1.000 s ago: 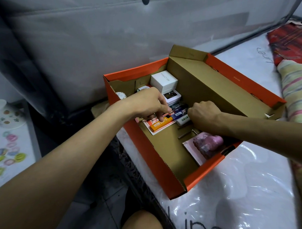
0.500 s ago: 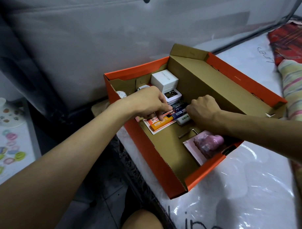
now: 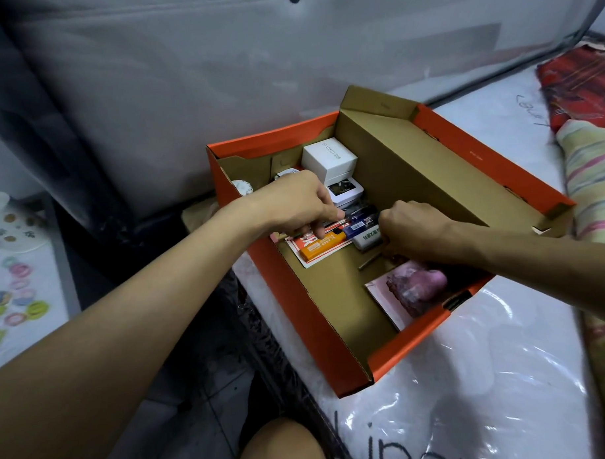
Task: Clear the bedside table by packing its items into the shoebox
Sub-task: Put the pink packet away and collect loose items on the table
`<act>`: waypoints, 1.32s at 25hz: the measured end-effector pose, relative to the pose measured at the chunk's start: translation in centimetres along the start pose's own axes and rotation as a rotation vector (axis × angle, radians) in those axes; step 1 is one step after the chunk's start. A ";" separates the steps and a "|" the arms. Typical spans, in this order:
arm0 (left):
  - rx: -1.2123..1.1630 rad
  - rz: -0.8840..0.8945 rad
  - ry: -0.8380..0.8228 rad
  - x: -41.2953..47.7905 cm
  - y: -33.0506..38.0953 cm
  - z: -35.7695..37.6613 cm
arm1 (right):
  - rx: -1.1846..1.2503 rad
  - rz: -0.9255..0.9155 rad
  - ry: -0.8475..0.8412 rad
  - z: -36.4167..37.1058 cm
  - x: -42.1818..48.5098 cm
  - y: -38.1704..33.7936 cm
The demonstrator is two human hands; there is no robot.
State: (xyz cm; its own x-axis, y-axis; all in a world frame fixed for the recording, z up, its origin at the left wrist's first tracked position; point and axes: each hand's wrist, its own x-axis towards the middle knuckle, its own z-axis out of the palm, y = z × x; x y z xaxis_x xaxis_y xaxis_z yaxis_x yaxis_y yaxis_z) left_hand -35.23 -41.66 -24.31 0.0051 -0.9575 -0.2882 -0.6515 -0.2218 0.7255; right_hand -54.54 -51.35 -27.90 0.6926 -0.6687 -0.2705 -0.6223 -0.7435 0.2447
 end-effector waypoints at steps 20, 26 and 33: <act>0.086 0.023 0.064 0.0 0.1 0.0 | -0.227 -0.122 0.082 -1.1 0.3 -0.7; 0.072 0.034 0.073 -0.1 0.1 0.0 | -0.351 -0.477 0.069 -1.2 0.2 1.1; 0.071 0.039 0.093 0.0 0.2 0.1 | -0.385 -0.426 0.068 -0.3 0.9 1.2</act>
State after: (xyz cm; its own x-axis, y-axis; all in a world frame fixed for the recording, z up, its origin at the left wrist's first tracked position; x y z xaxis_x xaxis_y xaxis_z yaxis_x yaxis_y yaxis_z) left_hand -35.48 -41.73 -24.23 0.0468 -0.9790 -0.1986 -0.7047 -0.1733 0.6880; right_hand -54.53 -52.80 -27.56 0.8828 -0.2994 -0.3620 -0.1148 -0.8847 0.4518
